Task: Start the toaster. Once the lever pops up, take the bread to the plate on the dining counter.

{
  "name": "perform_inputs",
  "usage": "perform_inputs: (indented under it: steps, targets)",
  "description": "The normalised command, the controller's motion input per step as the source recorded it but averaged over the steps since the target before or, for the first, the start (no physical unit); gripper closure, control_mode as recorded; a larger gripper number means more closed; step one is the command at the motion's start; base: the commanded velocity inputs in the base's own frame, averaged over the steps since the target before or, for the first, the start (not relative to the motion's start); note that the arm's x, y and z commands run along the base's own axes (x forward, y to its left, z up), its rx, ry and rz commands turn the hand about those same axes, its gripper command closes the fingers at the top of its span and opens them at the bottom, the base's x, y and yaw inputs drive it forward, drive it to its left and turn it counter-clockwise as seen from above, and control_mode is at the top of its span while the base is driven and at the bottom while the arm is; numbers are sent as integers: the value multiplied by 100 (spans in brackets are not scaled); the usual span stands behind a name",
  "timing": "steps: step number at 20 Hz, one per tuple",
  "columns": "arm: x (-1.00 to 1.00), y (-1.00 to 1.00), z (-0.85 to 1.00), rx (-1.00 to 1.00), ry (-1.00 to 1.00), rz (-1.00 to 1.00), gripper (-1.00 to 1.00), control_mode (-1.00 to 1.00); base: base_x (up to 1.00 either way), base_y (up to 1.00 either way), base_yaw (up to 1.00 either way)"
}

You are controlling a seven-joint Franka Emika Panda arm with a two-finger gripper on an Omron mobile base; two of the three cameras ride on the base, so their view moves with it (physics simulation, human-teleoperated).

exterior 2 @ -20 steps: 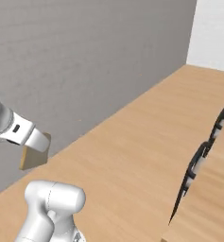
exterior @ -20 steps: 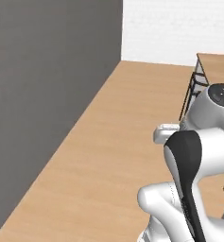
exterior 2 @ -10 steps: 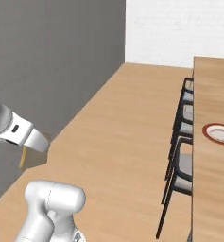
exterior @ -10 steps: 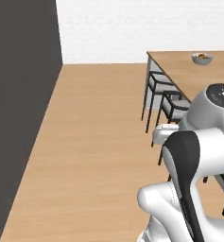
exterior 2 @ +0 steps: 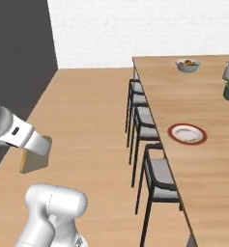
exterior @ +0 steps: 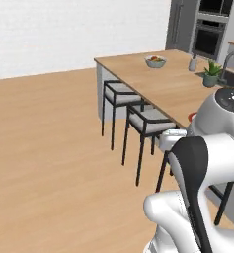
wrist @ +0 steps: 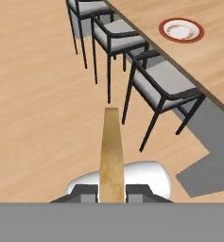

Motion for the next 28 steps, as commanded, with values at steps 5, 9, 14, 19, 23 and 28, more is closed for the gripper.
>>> perform_inputs:
  steps: [5,9,14,19,23,28]
  targets:
    - [0,0,0,0,0,0,100,100,68,20,-57]
    - [0,0,0,0,0,0,100,100,53,24,-58]
    - [0,0,0,0,0,0,100,100,44,45,-60]
    - [0,0,0,0,0,0,100,100,46,44,-58]
    - [0,0,0,0,0,0,100,100,45,53,-56]
    - [0,0,0,0,0,0,100,100,46,57,-51]
